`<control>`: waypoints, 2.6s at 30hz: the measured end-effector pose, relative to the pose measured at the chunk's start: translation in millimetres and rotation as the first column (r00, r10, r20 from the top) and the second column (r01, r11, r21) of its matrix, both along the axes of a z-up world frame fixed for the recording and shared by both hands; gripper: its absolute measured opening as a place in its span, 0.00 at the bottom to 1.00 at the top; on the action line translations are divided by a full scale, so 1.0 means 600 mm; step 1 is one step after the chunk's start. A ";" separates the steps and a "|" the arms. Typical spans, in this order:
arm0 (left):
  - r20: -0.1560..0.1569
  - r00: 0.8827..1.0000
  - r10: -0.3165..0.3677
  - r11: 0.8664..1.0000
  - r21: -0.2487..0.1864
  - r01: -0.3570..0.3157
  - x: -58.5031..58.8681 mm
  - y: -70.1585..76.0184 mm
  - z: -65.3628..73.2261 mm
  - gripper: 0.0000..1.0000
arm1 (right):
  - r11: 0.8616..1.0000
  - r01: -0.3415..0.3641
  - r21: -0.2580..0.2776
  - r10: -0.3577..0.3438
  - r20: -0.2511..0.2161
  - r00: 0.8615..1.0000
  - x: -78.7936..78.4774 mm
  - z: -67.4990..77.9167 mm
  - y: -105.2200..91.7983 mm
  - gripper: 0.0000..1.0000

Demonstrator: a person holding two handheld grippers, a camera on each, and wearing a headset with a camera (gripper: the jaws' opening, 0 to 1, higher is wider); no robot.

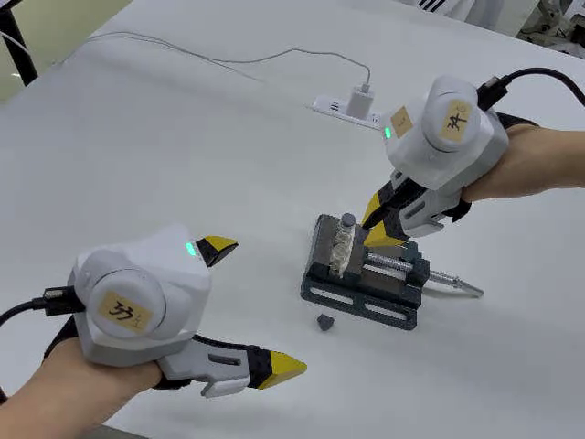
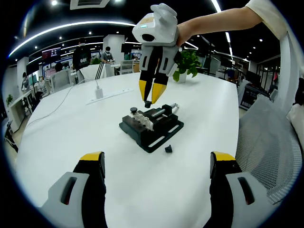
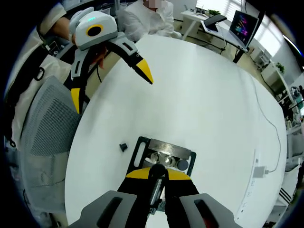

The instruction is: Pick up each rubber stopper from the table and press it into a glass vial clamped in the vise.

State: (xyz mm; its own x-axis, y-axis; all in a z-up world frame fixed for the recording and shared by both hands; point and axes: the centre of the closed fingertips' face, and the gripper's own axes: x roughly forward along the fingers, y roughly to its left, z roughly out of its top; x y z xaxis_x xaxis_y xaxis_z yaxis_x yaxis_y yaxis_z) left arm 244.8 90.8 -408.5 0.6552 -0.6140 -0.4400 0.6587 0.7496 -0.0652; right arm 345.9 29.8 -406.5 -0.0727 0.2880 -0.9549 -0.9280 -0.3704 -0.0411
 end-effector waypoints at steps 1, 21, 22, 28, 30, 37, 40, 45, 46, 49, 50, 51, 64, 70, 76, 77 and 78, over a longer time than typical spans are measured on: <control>-0.001 1.000 0.002 1.000 -0.001 -0.002 0.000 0.001 0.000 0.90 | 1.000 -0.001 -0.003 0.001 -0.002 1.000 0.002 -0.001 0.002 0.06; -0.016 0.999 0.045 0.999 -0.008 -0.045 -0.010 0.020 -0.007 0.88 | 0.995 -0.056 -0.082 0.056 -0.006 0.998 0.005 -0.024 0.022 0.06; -0.018 0.999 0.042 0.999 -0.008 -0.042 -0.011 0.020 -0.008 0.88 | 0.995 -0.058 -0.084 0.057 -0.006 0.998 0.004 -0.025 0.021 0.06; -0.022 0.999 0.045 0.999 -0.013 -0.045 -0.012 0.018 -0.010 0.88 | 0.994 -0.056 -0.089 0.055 -0.007 0.998 0.009 -0.030 0.019 0.06; -0.024 0.999 0.046 0.999 -0.015 -0.047 -0.012 0.018 -0.011 0.88 | 0.995 -0.054 -0.087 0.053 -0.009 0.999 0.008 -0.031 0.019 0.06; -0.036 0.998 0.046 0.999 -0.018 -0.047 -0.015 0.017 -0.017 0.87 | 0.995 -0.048 -0.088 0.047 -0.015 0.999 0.005 -0.033 0.020 0.06; -0.039 0.998 0.046 0.999 -0.017 -0.047 -0.014 0.017 -0.018 0.87 | 0.995 -0.052 -0.091 0.051 -0.015 0.999 0.006 -0.033 0.020 0.06; -0.041 0.998 0.045 0.999 -0.021 -0.046 -0.013 0.017 -0.019 0.87 | 0.993 -0.056 -0.100 0.055 -0.015 0.998 0.011 -0.037 0.020 0.06; -0.042 0.998 0.045 0.999 -0.022 -0.046 -0.013 0.017 -0.019 0.87 | 0.993 -0.055 -0.103 0.054 -0.016 0.998 0.012 -0.037 0.019 0.06; -0.043 0.998 0.043 0.999 -0.022 -0.044 -0.012 0.015 -0.020 0.87 | 0.992 -0.045 -0.117 0.043 -0.018 0.999 0.018 -0.039 0.023 0.06; -0.042 0.998 0.043 0.999 -0.023 -0.044 -0.011 0.015 -0.020 0.87 | 0.992 -0.042 -0.123 0.040 -0.017 0.999 0.019 -0.040 0.022 0.06; -0.042 0.998 0.042 0.999 -0.023 -0.043 -0.011 0.015 -0.020 0.86 | 0.991 -0.037 -0.128 0.035 -0.017 0.999 0.020 -0.040 0.022 0.06; -0.049 0.998 0.032 0.999 -0.028 -0.034 -0.010 0.009 -0.024 0.86 | 0.973 0.126 -0.195 -0.134 -0.033 0.990 0.030 -0.046 0.026 0.04; -0.052 0.998 0.025 0.999 -0.028 -0.027 -0.009 0.006 -0.026 0.86 | 0.962 0.172 -0.214 -0.181 -0.023 0.983 0.029 -0.048 0.025 0.04; -0.054 0.998 0.016 0.999 -0.030 -0.018 -0.008 0.001 -0.027 0.86 | 0.941 0.255 -0.222 -0.268 -0.030 0.963 0.035 -0.050 0.024 0.04; -0.054 0.998 0.015 0.999 -0.031 -0.016 -0.008 0.000 -0.026 0.86 | 0.938 0.265 -0.223 -0.279 -0.032 0.960 0.031 -0.049 0.023 0.04; -0.053 0.998 0.014 0.999 -0.031 -0.016 -0.008 -0.001 -0.026 0.86 | 0.930 0.288 -0.227 -0.304 -0.035 0.952 0.029 -0.049 0.023 0.04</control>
